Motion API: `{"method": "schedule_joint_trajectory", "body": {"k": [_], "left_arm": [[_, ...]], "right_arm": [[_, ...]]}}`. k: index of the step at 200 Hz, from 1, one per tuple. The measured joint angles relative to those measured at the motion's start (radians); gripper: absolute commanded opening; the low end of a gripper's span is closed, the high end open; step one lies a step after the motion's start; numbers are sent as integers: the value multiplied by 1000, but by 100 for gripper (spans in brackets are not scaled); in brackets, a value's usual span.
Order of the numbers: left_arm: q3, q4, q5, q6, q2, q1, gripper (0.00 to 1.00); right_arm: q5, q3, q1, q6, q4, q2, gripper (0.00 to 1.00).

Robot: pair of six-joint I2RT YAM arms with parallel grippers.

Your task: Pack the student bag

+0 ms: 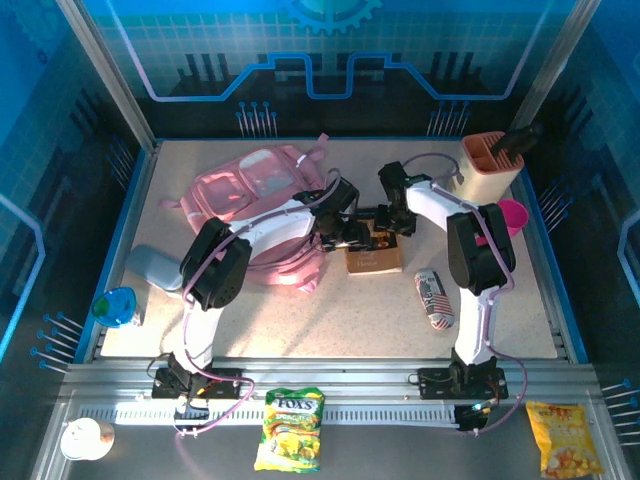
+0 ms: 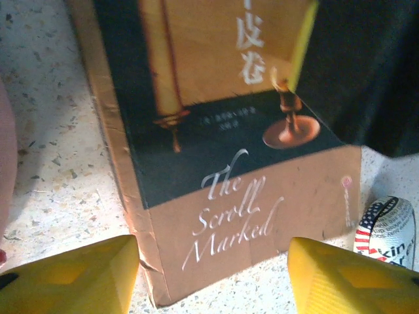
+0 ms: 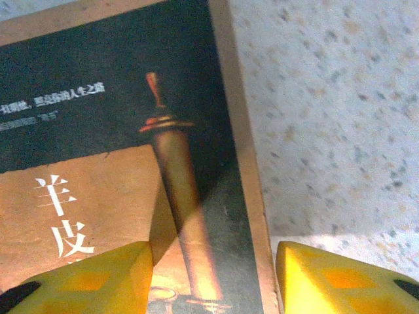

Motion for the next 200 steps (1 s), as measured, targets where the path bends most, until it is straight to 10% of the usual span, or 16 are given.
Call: {"method": "schedule_joint_trajectory", "body": {"k": [200], "left_arm": [[178,-61,-6,-4,185,8,63]], "right_arm": [[-110,-116,-54,9,82,-63,48]]}}
